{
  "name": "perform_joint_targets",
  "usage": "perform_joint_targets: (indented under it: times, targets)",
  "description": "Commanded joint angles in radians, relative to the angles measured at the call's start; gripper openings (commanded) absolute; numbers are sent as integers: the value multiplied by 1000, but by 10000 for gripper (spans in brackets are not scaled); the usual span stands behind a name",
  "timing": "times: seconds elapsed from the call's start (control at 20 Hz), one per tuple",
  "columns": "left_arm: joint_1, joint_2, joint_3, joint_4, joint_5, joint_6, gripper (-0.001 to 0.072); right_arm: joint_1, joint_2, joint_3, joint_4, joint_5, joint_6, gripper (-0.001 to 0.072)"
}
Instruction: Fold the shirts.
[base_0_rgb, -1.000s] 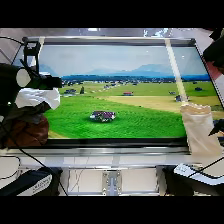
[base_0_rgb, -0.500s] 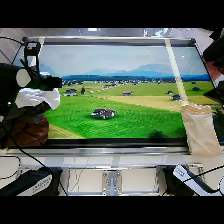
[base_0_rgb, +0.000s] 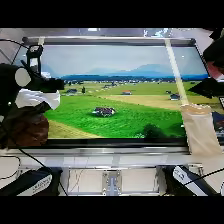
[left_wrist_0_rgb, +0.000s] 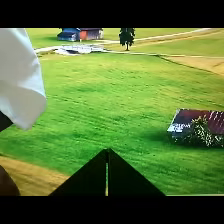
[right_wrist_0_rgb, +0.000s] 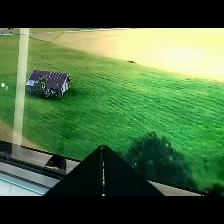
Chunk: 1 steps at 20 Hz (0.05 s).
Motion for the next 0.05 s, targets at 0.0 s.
perform_joint_targets:
  times: [0.0]
  targets:
    - [0, 0, 0, -16, -6, 0, 12, 10, 1, 1, 2, -2, -5, 16]
